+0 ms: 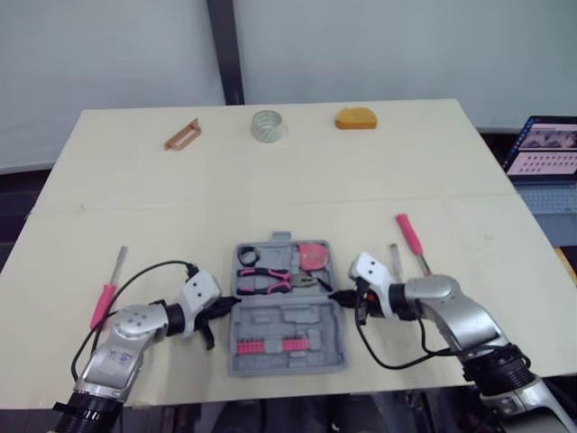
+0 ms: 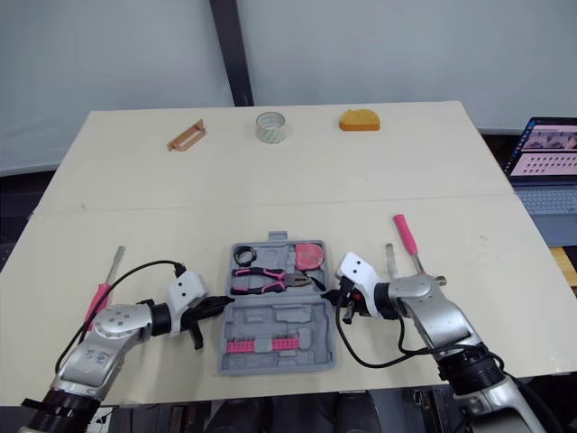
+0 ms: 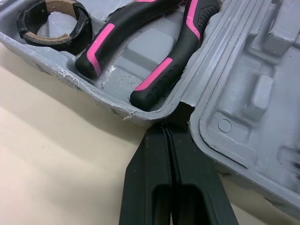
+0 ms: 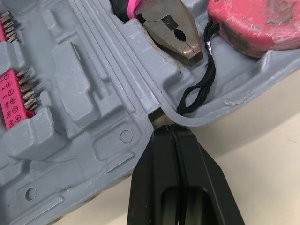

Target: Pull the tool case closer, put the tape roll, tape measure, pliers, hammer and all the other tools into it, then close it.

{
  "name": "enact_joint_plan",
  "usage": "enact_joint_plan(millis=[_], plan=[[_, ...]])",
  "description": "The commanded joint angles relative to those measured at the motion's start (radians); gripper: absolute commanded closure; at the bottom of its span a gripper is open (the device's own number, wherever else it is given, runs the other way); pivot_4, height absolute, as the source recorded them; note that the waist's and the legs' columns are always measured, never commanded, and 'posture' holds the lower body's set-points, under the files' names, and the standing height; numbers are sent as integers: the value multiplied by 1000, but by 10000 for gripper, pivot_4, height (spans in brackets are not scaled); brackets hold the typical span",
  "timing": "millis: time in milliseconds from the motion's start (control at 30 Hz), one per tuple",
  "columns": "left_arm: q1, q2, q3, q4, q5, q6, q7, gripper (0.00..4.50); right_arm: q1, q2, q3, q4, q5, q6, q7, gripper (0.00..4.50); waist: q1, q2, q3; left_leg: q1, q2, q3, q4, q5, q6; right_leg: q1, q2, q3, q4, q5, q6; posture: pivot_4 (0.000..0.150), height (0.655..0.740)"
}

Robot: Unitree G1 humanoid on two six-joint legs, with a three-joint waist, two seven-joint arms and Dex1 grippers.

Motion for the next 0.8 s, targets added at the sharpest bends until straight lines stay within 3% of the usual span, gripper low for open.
enact_joint_plan(millis=[33,567,667,800], plan=[[8,3,-9,-16,-1,2,-2,44395,5,-11,-15,-11,9,-16,0,45000,0,0,0,0,0,0,0,0,0,0,0,0,0,0,0,1500,7400],[45,64,104,-1,-46,-14,-10,44395,14,-51,-107,-4,69,-52,14,45000,-3,0,0,0,0,0,0,0,0,0,0,0,0,0,0,1500,7400],[82,109,184,-71,-108,52,-36,36265,38,-73,-208,-78,180,16,35,45000,-3,0,1,-1,0,0,-1,0,0,-1,0,0,-1,0,0,1500,7400],[172,193,377,-136,-214,157,-75,15582,129,-208,-373,-150,292,121,93,26490,3,0,2,-2,0,0,-1,0,0,0,0,-1,-3,0,0,1500,7400]])
